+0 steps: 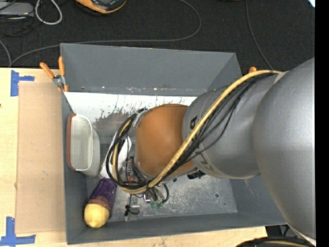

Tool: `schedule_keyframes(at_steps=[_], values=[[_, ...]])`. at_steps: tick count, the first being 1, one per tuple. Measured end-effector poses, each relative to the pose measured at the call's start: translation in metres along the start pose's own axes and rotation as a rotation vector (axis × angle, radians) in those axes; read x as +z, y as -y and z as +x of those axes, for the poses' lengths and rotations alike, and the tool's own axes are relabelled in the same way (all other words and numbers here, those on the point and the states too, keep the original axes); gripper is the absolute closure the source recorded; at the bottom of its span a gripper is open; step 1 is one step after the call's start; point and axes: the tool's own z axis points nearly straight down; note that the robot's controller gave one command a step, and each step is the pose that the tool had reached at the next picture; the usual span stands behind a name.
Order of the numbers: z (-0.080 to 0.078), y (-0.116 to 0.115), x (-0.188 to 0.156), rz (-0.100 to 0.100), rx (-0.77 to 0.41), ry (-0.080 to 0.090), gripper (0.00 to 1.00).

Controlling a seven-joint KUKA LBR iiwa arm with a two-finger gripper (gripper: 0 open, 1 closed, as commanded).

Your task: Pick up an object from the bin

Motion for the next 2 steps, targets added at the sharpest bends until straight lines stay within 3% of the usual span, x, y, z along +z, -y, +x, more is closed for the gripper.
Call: schedule_keyframes(at_steps=[1,2], values=[[0.0,0.0,0.0,0.0,0.0,0.0,0.0],[-0.006,-0.043,-0.108,0.0,-0.023,-0.002,0.0]])
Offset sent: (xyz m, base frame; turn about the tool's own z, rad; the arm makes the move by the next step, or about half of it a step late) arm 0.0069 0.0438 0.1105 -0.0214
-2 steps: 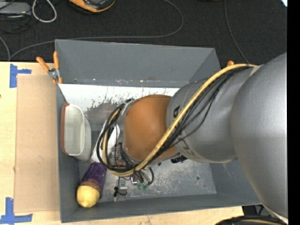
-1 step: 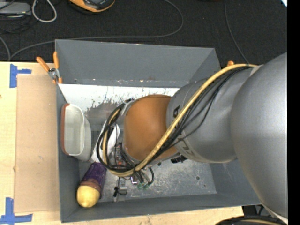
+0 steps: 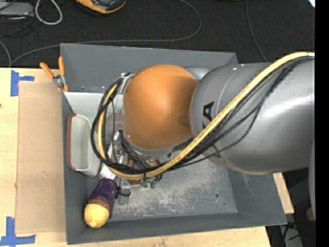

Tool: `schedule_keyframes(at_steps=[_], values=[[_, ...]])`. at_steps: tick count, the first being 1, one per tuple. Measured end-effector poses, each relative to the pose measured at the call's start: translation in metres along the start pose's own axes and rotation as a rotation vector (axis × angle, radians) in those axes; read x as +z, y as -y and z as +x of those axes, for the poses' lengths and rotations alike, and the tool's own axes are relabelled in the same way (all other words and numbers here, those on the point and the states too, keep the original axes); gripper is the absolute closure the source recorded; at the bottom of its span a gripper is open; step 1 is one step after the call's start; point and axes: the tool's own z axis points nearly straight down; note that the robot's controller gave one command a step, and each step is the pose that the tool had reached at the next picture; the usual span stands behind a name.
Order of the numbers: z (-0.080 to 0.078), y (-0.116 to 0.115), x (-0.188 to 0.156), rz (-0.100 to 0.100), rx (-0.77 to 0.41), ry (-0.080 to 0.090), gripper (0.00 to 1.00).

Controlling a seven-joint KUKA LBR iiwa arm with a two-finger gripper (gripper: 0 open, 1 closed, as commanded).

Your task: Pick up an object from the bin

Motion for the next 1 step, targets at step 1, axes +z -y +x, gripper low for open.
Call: schedule_keyframes(at_steps=[1], values=[[-0.0006,0.0044,0.116,0.005,0.016,-0.006,0.0]])
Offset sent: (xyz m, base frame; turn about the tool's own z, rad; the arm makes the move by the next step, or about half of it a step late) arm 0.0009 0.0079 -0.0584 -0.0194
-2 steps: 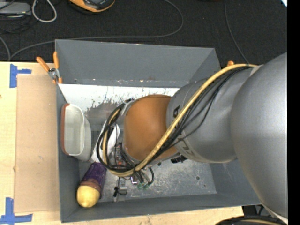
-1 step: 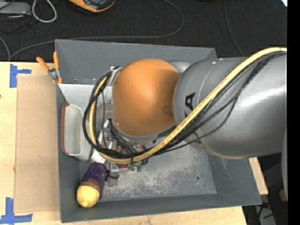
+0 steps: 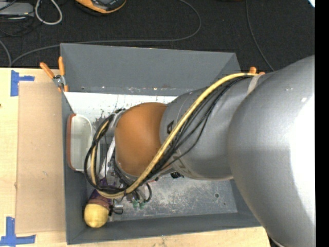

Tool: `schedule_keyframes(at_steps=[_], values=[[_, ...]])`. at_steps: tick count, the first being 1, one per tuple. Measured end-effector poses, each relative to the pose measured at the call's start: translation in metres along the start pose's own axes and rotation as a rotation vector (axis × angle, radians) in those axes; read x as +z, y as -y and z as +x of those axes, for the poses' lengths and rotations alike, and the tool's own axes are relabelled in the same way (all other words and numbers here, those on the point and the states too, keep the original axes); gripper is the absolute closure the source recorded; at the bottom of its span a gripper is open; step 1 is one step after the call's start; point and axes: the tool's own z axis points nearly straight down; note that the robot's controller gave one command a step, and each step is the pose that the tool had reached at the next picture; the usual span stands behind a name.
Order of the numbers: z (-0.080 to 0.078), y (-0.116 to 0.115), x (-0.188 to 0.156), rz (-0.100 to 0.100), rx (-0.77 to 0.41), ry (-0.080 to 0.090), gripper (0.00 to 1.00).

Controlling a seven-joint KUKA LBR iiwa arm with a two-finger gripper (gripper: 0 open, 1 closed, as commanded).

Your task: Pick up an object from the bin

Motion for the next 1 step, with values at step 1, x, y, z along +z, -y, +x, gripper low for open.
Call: schedule_keyframes(at_steps=[1], values=[[-0.0008,-0.0086,-0.0387,-0.008,-0.026,0.014,0.0]])
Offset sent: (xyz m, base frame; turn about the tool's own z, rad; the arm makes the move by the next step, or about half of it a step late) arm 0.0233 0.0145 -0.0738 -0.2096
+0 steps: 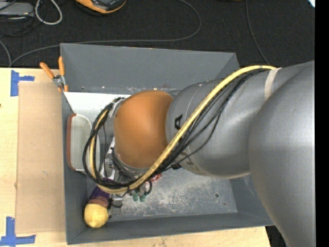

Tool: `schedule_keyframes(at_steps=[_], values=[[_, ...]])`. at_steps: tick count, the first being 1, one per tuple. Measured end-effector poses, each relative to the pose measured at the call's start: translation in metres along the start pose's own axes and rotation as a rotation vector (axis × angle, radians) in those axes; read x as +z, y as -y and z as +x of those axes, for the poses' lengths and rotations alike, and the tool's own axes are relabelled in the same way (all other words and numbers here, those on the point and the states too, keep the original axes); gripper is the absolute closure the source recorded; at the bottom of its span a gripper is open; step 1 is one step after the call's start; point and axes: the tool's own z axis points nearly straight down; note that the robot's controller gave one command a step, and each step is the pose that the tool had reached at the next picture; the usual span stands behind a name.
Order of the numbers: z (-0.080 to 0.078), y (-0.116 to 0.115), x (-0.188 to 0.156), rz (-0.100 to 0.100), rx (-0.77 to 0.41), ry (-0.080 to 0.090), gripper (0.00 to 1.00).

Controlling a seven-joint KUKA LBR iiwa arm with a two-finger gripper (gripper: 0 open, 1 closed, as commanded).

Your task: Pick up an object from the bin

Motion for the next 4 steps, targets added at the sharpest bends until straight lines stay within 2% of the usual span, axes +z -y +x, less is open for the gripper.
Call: schedule_keyframes(at_steps=[1,2,3,4], values=[[-0.018,-0.003,0.096,0.012,-0.173,-0.027,0.0],[-0.011,-0.003,0.093,0.002,-0.186,0.002,0.0],[-0.017,-0.003,0.098,0.003,-0.159,-0.008,0.0],[-0.012,-0.002,0.11,0.002,-0.493,-0.001,0.0]])
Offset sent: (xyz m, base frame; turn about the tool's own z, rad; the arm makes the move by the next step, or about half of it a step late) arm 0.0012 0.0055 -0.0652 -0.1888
